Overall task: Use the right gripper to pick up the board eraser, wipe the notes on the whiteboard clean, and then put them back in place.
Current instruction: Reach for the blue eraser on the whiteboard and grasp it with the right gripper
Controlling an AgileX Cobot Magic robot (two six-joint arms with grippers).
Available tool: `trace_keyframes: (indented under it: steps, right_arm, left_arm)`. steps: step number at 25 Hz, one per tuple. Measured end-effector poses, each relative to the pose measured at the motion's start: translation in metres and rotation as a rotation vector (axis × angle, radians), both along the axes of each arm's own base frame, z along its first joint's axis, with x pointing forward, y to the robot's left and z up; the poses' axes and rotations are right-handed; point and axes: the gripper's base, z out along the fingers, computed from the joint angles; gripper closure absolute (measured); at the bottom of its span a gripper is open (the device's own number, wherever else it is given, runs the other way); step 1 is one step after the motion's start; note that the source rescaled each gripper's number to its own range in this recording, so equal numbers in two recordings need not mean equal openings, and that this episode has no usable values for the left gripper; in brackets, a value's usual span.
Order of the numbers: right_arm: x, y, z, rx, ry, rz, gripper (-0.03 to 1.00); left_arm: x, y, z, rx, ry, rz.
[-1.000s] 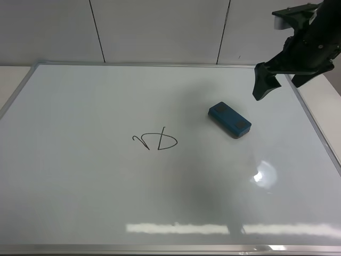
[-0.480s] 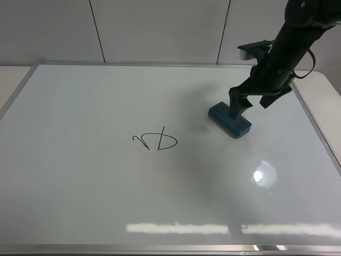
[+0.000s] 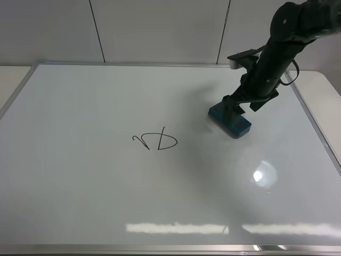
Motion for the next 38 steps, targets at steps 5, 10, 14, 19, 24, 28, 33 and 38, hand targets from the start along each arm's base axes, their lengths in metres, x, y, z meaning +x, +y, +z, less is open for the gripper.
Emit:
trace_keyframes:
  steps: [5, 10, 14, 19, 24, 28, 33, 38]
  right_arm:
    - [0.016, 0.013, -0.008, -0.003, -0.006, 0.034, 0.01]
    - [0.024, 0.032, -0.023, -0.026, 0.017, 0.106, 0.01]
    - [0.021, 0.045, -0.025, -0.033, 0.014, 0.196, 0.01]
    - [0.018, 0.049, -0.025, -0.036, 0.022, 0.227, 0.01]
    - [0.016, 0.047, -0.025, -0.059, 0.053, 0.241, 0.01]
    - [0.014, 0.045, -0.021, -0.073, 0.059, 0.229, 0.01]
    - [0.013, 0.044, -0.019, -0.083, 0.075, 0.200, 0.01]
    - [0.014, 0.038, -0.019, -0.097, 0.077, 0.171, 0.01]
  left_arm:
    - [0.000, 0.000, 0.000, 0.000, 0.000, 0.000]
    - [0.000, 0.000, 0.000, 0.000, 0.000, 0.000]
    - [0.000, 0.000, 0.000, 0.000, 0.000, 0.000]
    - [0.000, 0.000, 0.000, 0.000, 0.000, 0.000]
    - [0.000, 0.000, 0.000, 0.000, 0.000, 0.000]
    - [0.000, 0.000, 0.000, 0.000, 0.000, 0.000]
    - [0.000, 0.000, 0.000, 0.000, 0.000, 0.000]
    - [0.000, 0.000, 0.000, 0.000, 0.000, 0.000]
